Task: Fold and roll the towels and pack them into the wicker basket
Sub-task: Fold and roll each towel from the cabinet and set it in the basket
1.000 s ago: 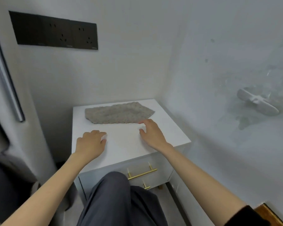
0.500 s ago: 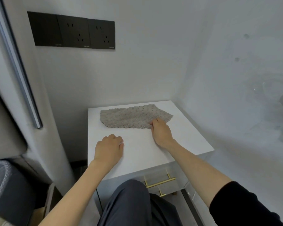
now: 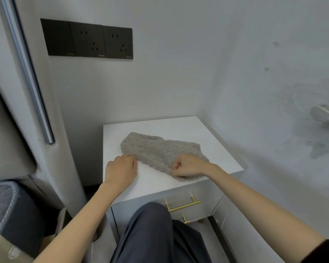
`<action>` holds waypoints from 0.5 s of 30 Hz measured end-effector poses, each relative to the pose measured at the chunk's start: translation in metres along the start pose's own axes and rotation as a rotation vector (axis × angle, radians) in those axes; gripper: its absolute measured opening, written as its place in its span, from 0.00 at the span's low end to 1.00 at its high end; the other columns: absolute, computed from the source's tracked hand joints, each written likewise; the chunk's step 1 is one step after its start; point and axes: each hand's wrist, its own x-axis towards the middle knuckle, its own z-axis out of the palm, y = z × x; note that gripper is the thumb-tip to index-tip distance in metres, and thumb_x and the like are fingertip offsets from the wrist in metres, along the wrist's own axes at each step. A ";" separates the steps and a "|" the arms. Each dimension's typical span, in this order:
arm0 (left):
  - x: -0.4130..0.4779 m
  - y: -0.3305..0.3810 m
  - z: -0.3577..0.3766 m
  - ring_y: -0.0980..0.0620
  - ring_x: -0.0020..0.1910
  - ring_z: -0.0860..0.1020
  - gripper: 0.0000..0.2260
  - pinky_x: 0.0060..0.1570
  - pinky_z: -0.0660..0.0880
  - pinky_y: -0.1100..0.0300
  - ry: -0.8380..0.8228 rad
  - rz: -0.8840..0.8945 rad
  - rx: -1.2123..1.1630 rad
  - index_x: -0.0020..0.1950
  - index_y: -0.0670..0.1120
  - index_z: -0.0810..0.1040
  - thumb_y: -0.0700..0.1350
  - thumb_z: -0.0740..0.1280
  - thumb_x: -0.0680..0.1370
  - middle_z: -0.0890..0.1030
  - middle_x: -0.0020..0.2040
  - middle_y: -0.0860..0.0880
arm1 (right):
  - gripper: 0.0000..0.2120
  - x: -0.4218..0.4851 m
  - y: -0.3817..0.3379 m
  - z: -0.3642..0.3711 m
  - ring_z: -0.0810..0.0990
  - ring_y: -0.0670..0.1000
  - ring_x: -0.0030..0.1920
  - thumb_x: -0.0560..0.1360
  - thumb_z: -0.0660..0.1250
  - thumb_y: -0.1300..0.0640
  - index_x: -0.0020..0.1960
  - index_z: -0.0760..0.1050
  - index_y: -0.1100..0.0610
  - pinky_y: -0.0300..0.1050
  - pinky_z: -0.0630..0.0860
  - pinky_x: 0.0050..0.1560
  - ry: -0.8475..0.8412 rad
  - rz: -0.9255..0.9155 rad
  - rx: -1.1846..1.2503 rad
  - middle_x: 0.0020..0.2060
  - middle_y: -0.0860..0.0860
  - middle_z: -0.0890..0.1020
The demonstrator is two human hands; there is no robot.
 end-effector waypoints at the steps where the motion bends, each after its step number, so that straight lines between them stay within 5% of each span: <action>1: -0.001 0.001 -0.001 0.47 0.51 0.76 0.16 0.50 0.74 0.54 0.029 -0.034 -0.021 0.57 0.45 0.78 0.46 0.51 0.83 0.79 0.56 0.47 | 0.13 -0.006 -0.002 -0.004 0.72 0.48 0.28 0.72 0.67 0.54 0.30 0.75 0.56 0.40 0.69 0.33 -0.074 0.006 0.008 0.26 0.50 0.76; 4: 0.000 0.000 -0.004 0.45 0.47 0.75 0.13 0.46 0.74 0.51 0.083 -0.165 -0.136 0.52 0.41 0.73 0.46 0.53 0.82 0.77 0.50 0.44 | 0.12 -0.017 -0.001 -0.014 0.80 0.43 0.35 0.74 0.67 0.45 0.36 0.81 0.50 0.32 0.74 0.37 -0.016 0.024 0.111 0.30 0.43 0.82; 7: 0.011 -0.004 -0.006 0.42 0.53 0.74 0.10 0.50 0.73 0.49 0.011 -0.281 -0.338 0.56 0.41 0.69 0.46 0.55 0.81 0.76 0.52 0.43 | 0.08 -0.016 0.020 -0.020 0.79 0.49 0.42 0.75 0.65 0.48 0.42 0.77 0.52 0.39 0.71 0.37 0.454 0.097 0.122 0.37 0.46 0.81; 9: 0.020 -0.006 -0.006 0.40 0.58 0.72 0.14 0.57 0.72 0.46 -0.056 -0.349 -0.493 0.61 0.41 0.68 0.47 0.57 0.80 0.77 0.56 0.42 | 0.07 -0.014 0.040 -0.022 0.76 0.52 0.47 0.76 0.63 0.50 0.48 0.71 0.53 0.44 0.70 0.41 0.616 0.223 0.095 0.44 0.48 0.77; 13: 0.033 -0.005 -0.005 0.40 0.65 0.69 0.18 0.65 0.68 0.46 -0.081 -0.454 -0.777 0.67 0.41 0.69 0.46 0.61 0.78 0.76 0.61 0.43 | 0.16 -0.004 0.064 -0.019 0.68 0.58 0.51 0.78 0.58 0.44 0.43 0.65 0.56 0.51 0.66 0.62 0.459 0.469 0.152 0.40 0.53 0.69; 15: 0.039 -0.004 -0.006 0.43 0.60 0.74 0.15 0.59 0.72 0.52 -0.062 -0.516 -0.927 0.62 0.39 0.72 0.44 0.63 0.78 0.78 0.57 0.42 | 0.25 -0.001 0.065 -0.016 0.68 0.62 0.60 0.79 0.53 0.39 0.53 0.72 0.61 0.53 0.61 0.68 0.400 0.531 0.179 0.52 0.58 0.74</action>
